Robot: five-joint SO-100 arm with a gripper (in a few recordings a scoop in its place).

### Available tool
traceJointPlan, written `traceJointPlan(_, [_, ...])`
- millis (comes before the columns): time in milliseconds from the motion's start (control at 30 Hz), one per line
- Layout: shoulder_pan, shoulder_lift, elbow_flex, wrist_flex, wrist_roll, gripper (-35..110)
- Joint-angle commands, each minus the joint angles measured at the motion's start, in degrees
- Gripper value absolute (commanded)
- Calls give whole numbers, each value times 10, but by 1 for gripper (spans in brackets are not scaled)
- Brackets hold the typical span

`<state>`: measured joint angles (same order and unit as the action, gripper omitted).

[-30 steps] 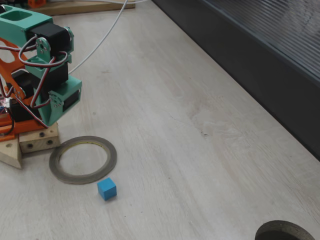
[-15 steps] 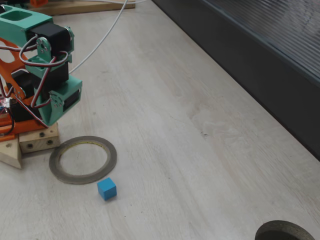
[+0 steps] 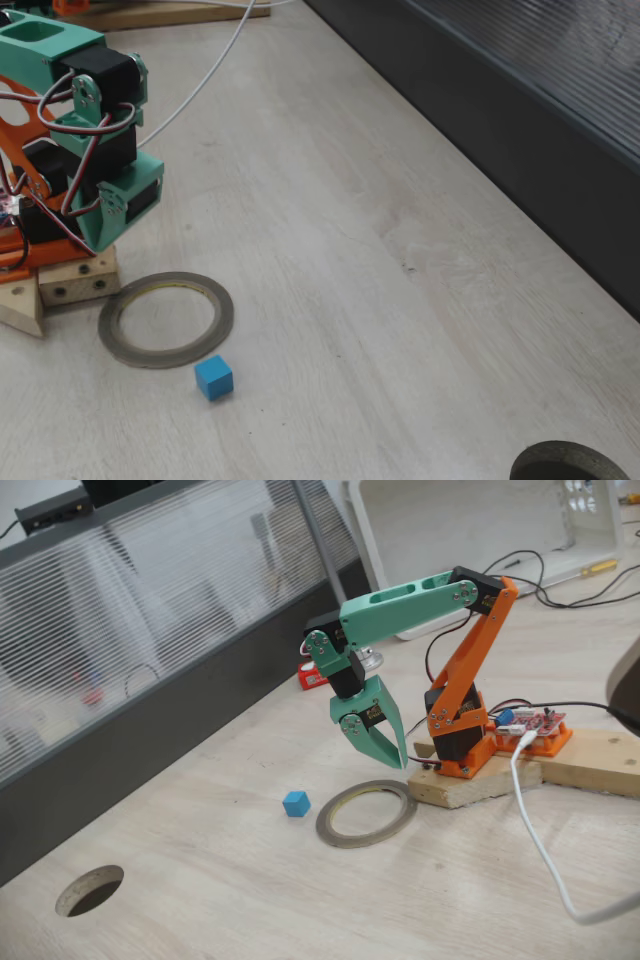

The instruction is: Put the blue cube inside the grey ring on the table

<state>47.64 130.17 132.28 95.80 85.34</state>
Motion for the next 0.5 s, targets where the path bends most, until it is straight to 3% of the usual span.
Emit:
traceJointPlan(0, [7, 11, 2, -19, 1, 2])
traceJointPlan(467, [64, -156, -44, -23, 2, 2])
